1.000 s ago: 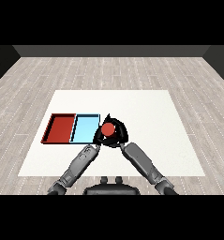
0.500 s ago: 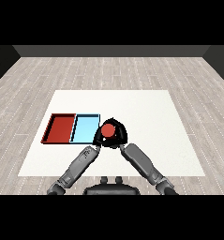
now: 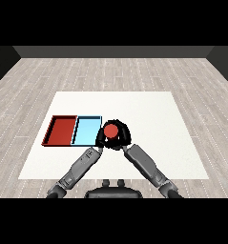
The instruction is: Pick the red can and put it in the red box
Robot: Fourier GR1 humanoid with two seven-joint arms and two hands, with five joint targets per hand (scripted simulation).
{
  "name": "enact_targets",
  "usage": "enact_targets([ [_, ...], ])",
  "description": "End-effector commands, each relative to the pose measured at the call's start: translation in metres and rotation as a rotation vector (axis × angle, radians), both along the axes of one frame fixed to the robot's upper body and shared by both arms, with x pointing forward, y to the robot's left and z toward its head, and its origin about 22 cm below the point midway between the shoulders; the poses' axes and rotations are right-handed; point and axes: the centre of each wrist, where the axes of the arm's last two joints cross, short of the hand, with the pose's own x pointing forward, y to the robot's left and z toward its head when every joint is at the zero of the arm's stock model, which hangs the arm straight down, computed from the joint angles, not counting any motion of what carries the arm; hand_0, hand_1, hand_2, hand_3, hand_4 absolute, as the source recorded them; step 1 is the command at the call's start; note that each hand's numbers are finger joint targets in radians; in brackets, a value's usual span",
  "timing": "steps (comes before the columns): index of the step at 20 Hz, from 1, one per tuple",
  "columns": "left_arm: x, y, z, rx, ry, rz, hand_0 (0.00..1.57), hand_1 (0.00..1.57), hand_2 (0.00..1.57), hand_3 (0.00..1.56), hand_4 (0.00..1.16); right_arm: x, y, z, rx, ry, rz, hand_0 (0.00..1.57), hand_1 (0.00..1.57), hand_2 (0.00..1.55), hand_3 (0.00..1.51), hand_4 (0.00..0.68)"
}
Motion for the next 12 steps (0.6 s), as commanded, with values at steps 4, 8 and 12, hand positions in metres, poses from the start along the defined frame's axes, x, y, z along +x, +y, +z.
enact_targets([
  [4,0.008,-0.014,0.001,-0.021,0.017,-0.023,1.57,1.57,1.52,1.43,0.88,0.0,0.011,0.01,-0.004,-0.023,0.019,1.52,1.52,1.46,1.4,0.544],
  [8,-0.006,-0.007,0.016,-0.038,-0.018,-0.003,1.57,1.57,1.53,1.43,0.93,-0.024,0.014,0.003,0.028,-0.018,0.022,1.49,1.49,1.45,1.4,0.545],
  [12,-0.001,-0.014,0.006,-0.059,-0.009,-0.011,1.57,1.57,1.57,1.49,1.14,-0.022,0.014,0.02,0.054,-0.003,0.087,0.76,0.76,0.61,0.0,0.0],
])
